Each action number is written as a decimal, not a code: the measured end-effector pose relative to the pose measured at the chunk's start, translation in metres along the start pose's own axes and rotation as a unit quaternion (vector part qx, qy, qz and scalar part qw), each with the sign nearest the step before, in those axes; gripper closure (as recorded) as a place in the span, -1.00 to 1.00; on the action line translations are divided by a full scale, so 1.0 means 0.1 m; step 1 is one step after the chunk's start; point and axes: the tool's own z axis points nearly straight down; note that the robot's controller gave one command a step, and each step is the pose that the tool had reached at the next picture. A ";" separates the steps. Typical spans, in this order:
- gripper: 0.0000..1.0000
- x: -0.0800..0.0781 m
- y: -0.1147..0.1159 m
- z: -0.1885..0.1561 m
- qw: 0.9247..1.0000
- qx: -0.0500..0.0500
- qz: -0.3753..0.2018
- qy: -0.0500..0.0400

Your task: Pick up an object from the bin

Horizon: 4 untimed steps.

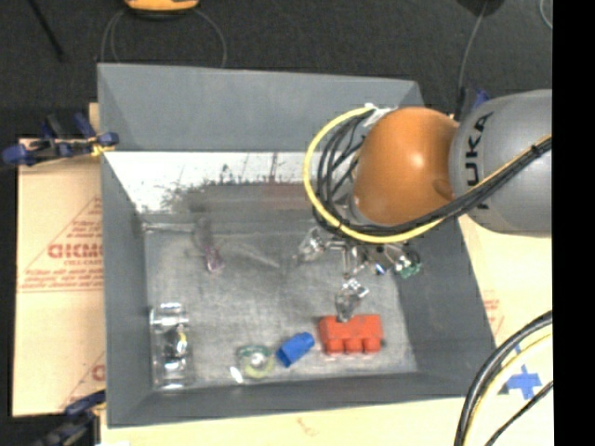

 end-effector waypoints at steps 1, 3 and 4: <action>-1.00 0.71 0.34 0.69 0.987 0.001 -0.161 -0.003; -1.00 0.69 0.44 0.69 0.991 0.006 -0.133 -0.008; -1.00 0.59 0.53 0.75 0.999 0.007 -0.030 -0.010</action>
Offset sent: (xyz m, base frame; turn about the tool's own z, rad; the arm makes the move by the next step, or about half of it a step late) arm -0.0795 -0.0082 -0.0697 -0.3253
